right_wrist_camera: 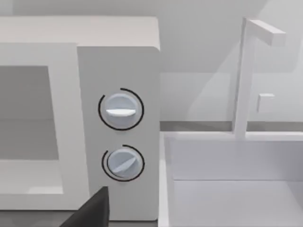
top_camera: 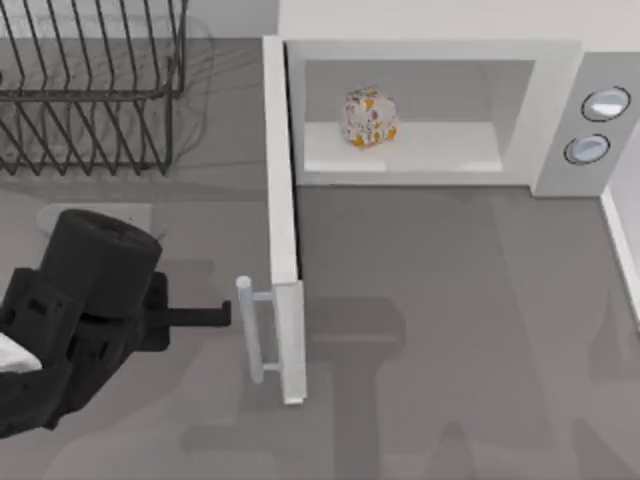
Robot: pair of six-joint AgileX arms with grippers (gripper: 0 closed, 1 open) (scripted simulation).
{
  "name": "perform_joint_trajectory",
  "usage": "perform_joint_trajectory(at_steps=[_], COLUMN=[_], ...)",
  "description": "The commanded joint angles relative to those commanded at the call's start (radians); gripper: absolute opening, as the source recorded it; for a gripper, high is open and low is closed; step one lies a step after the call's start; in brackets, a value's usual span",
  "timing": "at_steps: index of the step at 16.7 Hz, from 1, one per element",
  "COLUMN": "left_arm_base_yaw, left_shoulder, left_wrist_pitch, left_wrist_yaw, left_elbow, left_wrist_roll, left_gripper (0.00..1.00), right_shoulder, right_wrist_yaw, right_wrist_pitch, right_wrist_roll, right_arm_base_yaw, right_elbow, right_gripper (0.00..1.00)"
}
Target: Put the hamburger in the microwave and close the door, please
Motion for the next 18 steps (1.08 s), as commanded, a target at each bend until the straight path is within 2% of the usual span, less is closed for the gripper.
perform_joint_trajectory(at_steps=[8,18], left_arm_base_yaw=[-0.024,-0.322], left_shoulder=[0.022,0.31], left_wrist_pitch=[0.038,-0.043], left_wrist_yaw=[-0.008,-0.187], left_elbow=[-0.012,0.235], left_wrist_roll=[-0.013,-0.278], left_gripper=[0.0,0.0], right_shoulder=[0.0,0.0], right_wrist_yaw=[0.0,0.0], right_wrist_pitch=[0.0,0.0], right_wrist_roll=[0.0,0.0], right_arm_base_yaw=[0.0,0.0], right_elbow=[0.0,0.0], right_gripper=[1.0,1.0])
